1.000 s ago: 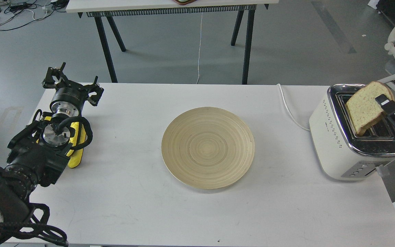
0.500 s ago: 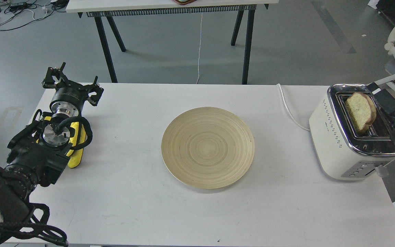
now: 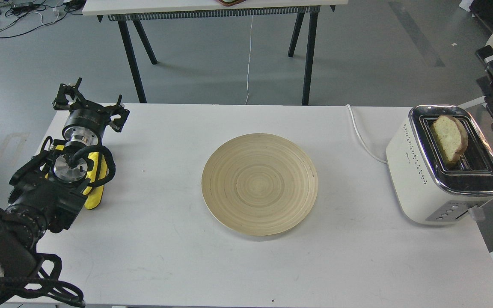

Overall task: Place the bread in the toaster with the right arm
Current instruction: 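Raise the open right gripper up from the toaster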

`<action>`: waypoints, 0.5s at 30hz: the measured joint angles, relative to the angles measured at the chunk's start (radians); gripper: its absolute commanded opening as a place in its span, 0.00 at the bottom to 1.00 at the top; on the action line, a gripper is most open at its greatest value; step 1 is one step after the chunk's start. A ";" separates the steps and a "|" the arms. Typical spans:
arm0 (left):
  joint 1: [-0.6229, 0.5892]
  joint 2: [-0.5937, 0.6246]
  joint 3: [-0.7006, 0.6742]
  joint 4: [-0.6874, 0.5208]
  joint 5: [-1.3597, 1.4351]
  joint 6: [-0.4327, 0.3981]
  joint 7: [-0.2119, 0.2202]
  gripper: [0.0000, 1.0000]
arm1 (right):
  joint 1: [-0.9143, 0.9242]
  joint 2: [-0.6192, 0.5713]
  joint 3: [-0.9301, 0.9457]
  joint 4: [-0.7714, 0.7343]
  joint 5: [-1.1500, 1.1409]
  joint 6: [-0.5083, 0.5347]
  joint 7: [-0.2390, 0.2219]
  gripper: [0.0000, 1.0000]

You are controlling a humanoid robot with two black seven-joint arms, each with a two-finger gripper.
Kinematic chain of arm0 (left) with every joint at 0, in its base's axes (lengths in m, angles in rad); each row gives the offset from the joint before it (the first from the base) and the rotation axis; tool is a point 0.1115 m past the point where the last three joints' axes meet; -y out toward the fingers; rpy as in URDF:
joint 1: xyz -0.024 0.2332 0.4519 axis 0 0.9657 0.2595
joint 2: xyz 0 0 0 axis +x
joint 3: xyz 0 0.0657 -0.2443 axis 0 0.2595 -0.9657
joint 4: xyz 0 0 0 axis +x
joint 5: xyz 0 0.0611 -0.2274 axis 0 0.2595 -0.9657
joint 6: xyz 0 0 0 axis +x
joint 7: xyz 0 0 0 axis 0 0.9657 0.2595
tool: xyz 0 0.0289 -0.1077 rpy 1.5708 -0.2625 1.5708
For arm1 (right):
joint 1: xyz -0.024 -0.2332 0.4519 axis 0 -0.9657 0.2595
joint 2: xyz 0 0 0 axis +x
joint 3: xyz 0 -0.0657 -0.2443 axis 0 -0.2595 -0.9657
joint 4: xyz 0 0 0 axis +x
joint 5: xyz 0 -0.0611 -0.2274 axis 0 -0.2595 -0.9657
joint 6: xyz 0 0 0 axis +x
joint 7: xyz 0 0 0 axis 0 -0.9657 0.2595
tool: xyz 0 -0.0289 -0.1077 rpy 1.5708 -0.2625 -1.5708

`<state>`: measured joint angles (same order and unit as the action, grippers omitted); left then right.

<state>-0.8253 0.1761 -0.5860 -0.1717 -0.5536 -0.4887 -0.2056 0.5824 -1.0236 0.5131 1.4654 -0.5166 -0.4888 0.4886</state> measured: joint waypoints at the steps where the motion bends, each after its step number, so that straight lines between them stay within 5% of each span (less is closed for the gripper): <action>1: 0.000 0.000 0.000 0.000 0.000 0.000 0.000 1.00 | 0.000 0.041 0.035 -0.008 0.046 0.000 0.000 0.97; 5: 0.000 0.000 0.000 0.000 0.000 0.000 0.000 1.00 | -0.001 0.225 0.140 -0.101 0.168 0.086 0.000 0.97; 15: 0.000 0.000 0.000 0.000 0.000 0.000 0.000 1.00 | -0.047 0.689 0.321 -0.464 0.282 0.571 0.000 0.98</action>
<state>-0.8253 0.1759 -0.5860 -0.1718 -0.5532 -0.4887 -0.2056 0.5349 -0.3343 0.8338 1.0018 -0.2350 0.0818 0.4886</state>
